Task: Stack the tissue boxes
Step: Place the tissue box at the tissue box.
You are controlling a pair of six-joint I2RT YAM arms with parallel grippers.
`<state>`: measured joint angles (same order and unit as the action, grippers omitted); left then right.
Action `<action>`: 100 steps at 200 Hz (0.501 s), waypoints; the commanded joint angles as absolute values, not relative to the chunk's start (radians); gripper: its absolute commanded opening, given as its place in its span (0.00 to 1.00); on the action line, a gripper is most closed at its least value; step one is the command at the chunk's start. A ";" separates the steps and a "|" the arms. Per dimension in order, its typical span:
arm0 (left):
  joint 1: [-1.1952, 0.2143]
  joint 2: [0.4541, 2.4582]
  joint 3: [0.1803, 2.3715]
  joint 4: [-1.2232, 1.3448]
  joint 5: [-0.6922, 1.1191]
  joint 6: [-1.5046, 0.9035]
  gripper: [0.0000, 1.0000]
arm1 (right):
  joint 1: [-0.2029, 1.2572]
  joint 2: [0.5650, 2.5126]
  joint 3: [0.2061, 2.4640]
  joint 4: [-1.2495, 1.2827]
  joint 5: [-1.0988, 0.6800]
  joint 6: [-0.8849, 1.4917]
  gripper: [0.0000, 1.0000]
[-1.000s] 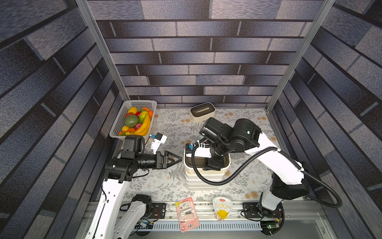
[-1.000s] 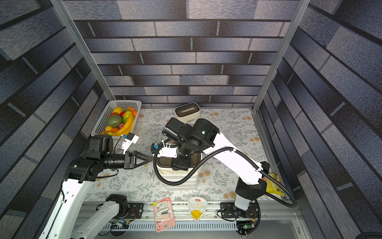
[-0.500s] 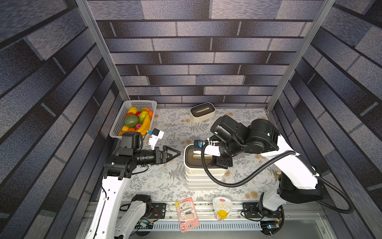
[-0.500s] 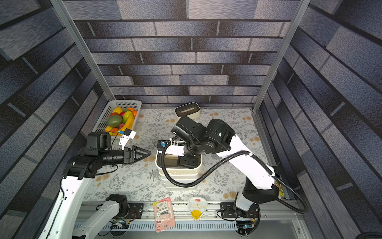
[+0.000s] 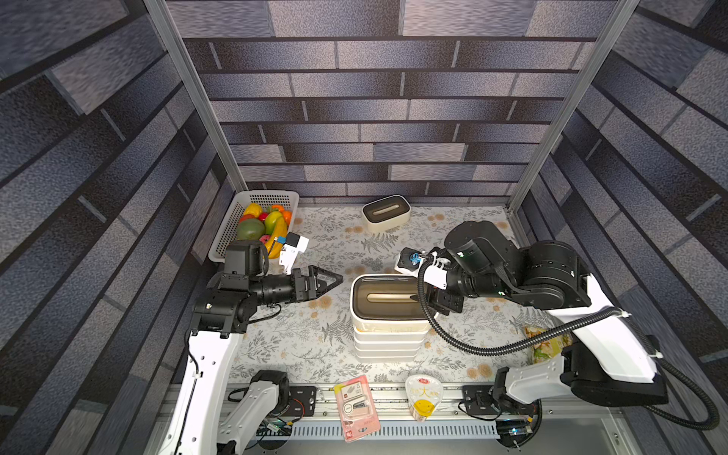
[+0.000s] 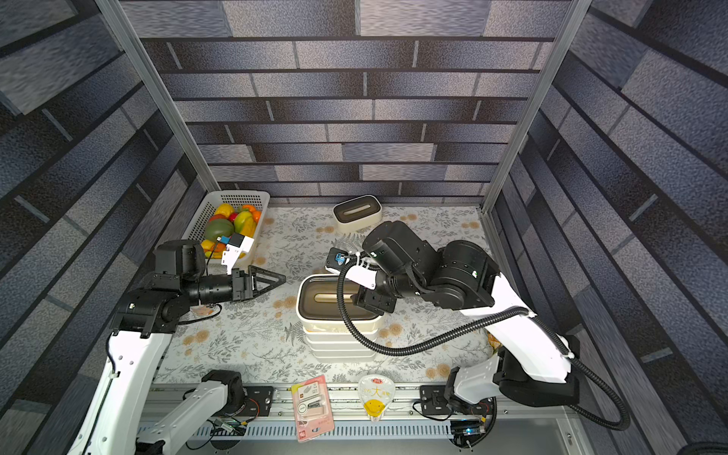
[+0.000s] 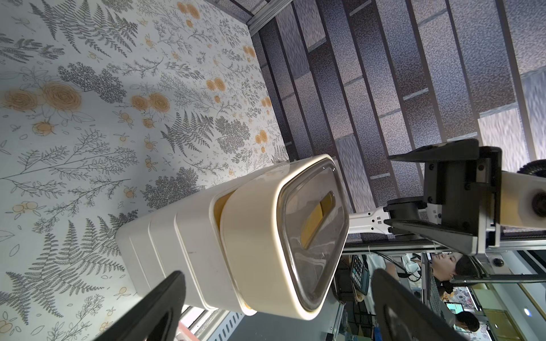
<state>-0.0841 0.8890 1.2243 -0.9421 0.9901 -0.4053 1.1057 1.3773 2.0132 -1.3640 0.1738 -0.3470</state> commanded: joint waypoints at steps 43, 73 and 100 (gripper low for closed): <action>-0.083 0.985 1.321 -0.946 0.747 -0.504 1.00 | 0.887 1.246 1.791 -1.089 0.330 -0.033 0.93; -0.101 1.067 1.381 -0.977 0.655 -0.496 1.00 | 0.769 1.325 1.848 -1.160 0.278 0.056 0.96; -0.166 1.173 1.443 -0.960 0.562 -0.482 1.00 | 0.612 1.345 1.808 -1.063 0.148 0.148 0.97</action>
<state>-0.1204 1.0977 1.3811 -0.9585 0.6788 -0.4820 0.7269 1.3254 1.8297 -1.1534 0.2489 0.0162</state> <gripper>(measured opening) 0.997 0.968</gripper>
